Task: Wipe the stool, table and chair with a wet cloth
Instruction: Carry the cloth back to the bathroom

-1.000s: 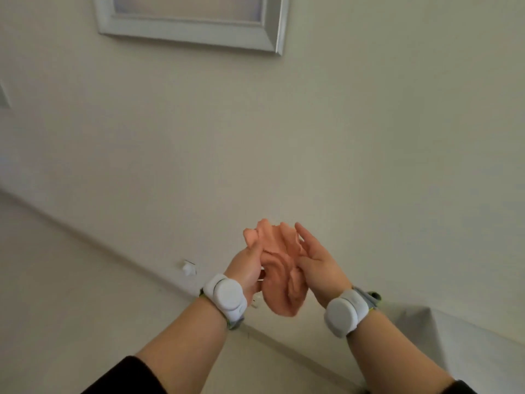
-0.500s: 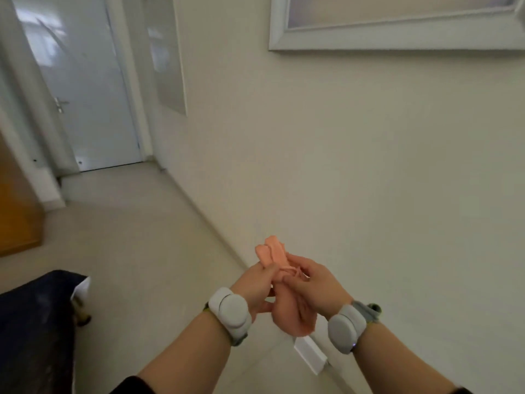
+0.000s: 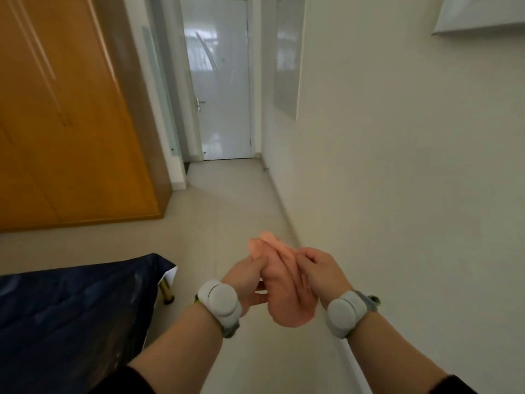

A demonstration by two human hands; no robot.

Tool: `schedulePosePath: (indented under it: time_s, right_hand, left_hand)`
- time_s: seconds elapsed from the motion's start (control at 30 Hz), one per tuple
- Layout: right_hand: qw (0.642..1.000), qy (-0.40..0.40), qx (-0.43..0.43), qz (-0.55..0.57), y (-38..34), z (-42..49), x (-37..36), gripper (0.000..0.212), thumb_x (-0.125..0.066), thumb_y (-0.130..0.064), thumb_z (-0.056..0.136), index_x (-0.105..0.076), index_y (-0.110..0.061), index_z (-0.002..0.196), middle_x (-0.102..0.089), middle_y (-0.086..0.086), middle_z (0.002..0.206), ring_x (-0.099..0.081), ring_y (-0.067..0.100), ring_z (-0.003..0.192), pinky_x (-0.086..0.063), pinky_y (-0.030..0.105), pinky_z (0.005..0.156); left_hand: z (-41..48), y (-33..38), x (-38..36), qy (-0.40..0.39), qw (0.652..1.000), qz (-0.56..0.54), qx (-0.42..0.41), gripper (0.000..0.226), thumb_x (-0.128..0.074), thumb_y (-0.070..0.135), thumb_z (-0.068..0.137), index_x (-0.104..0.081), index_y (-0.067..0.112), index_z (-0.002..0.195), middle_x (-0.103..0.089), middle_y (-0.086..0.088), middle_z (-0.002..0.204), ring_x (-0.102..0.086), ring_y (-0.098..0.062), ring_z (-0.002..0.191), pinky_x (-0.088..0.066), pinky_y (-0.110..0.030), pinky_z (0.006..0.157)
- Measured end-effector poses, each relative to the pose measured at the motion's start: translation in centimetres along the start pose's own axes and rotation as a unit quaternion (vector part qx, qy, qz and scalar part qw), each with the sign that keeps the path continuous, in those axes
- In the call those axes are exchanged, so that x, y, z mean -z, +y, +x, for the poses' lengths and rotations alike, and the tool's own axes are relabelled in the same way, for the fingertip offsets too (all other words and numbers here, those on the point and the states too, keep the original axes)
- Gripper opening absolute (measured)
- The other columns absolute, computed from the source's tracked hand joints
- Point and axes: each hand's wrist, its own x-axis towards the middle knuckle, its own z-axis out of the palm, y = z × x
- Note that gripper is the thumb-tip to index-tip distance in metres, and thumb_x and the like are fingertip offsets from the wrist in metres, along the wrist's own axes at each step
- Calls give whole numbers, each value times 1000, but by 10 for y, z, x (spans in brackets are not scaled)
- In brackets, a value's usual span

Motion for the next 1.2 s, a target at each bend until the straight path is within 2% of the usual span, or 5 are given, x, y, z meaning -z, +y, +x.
schedulePosePath:
  time_s: [0.2, 0.4, 0.73, 0.93, 1.2]
  right_hand:
    - [999, -21, 33, 6, -15, 124, -58, 20, -51, -15, 94, -70, -14, 98, -71, 3, 92, -61, 16, 83, -50, 32, 81]
    - [997, -42, 54, -20, -34, 284, -110, 17, -51, -16, 94, -67, -21, 95, -67, -6, 84, -58, 4, 73, -45, 21, 70]
    - [1000, -18, 11, -7, -22, 499, -92, 16, -52, -19, 94, -67, -22, 99, -63, -11, 72, -53, 0, 57, -44, 22, 62]
    - [998, -45, 30, 23, -10, 662, -68, 16, -55, -20, 91, -64, -32, 89, -65, -11, 75, -54, -9, 49, -45, 22, 63]
    - [986, -149, 65, 38, -51, 833, -83, 15, -58, -28, 91, -61, -28, 106, -62, -19, 90, -60, -13, 70, -44, 3, 57]
  left_hand:
    - [93, 40, 68, 94, 995, -41, -16, 14, -42, 31, 98, -51, 30, 109, -61, 5, 95, -60, -20, 92, -52, -32, 65]
    - [241, 100, 130, 93, 993, -68, -18, 14, -46, 35, 96, -54, 29, 106, -61, 5, 91, -60, -18, 88, -51, -32, 65]
    - [447, 195, 132, 40, 999, 2, -17, 15, -48, 36, 95, -60, 27, 96, -67, 2, 98, -63, -20, 91, -52, -30, 62]
    - [593, 251, 117, 71, 997, -1, -42, 13, -48, 34, 96, -59, 29, 102, -66, 2, 102, -62, -21, 94, -53, -33, 63]
    - [727, 337, 135, 125, 990, -25, -53, 21, -47, 25, 97, -57, 22, 115, -66, -5, 107, -62, -22, 96, -53, -33, 65]
